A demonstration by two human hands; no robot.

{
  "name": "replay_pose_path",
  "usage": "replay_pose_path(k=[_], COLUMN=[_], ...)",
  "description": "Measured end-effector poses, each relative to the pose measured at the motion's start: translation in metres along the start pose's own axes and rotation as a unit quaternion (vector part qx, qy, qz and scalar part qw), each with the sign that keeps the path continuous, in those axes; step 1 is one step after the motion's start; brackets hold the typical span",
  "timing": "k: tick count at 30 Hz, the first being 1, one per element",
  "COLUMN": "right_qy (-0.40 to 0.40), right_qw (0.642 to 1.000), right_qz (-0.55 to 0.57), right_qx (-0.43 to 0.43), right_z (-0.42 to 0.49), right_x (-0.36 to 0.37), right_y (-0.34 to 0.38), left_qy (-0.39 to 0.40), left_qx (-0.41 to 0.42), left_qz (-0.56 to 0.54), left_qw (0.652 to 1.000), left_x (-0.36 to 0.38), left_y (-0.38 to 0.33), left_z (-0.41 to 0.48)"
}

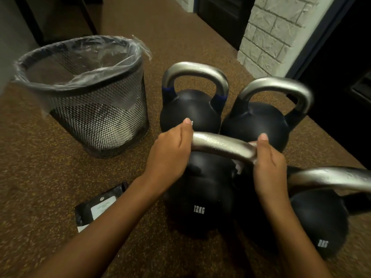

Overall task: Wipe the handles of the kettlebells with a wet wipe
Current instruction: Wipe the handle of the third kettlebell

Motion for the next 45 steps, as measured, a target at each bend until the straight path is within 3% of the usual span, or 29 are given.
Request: replay_pose_path(k=[3, 7, 14, 22, 29, 33, 36, 39, 41, 45], right_qy=[0.036, 0.05, 0.084, 0.03, 0.101, 0.118, 0.102, 0.073, 0.056, 0.045], right_qw=[0.988, 0.921, 0.876, 0.941, 0.904, 0.899, 0.932, 0.987, 0.992, 0.95], right_qz=[-0.138, -0.328, -0.376, -0.301, -0.348, -0.365, -0.316, -0.144, -0.11, -0.284], right_qx=[-0.059, -0.204, -0.29, -0.154, -0.228, -0.212, -0.144, -0.025, 0.011, -0.12], right_z=[0.004, -0.003, -0.015, -0.015, -0.025, -0.014, 0.0, 0.007, 0.005, -0.01], right_x=[0.005, 0.028, 0.045, 0.011, 0.045, 0.03, 0.014, 0.0, -0.002, 0.016], right_y=[0.014, 0.045, 0.054, 0.029, 0.057, 0.052, 0.034, 0.014, 0.011, 0.036], left_qy=[0.001, -0.012, -0.003, -0.007, -0.003, -0.005, -0.002, 0.001, 0.002, 0.002], left_qx=[-0.002, -0.001, -0.011, 0.001, -0.011, -0.007, 0.002, 0.003, 0.001, -0.012], left_qz=[-0.004, -0.001, -0.014, 0.016, 0.008, 0.016, 0.022, 0.029, 0.037, 0.045], left_qw=[1.0, 1.0, 1.0, 1.0, 1.0, 1.0, 1.0, 1.0, 0.999, 0.999], left_x=[0.0, 0.002, 0.0, 0.0, 0.001, 0.0, -0.001, -0.002, -0.002, -0.002], left_y=[0.0, 0.0, 0.0, 0.0, -0.002, -0.002, -0.003, -0.004, -0.006, -0.01], left_z=[0.0, 0.001, -0.001, -0.001, -0.001, -0.001, -0.002, -0.003, -0.003, -0.003])
Point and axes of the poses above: each hand's wrist, its own z-axis towards the middle knuckle, its own x-axis out of the palm, y = z × x, the point moved 1 cm from there along z, towards the middle knuckle, and after that the axes turned 13 degrees about -x, right-handed, at the moved point
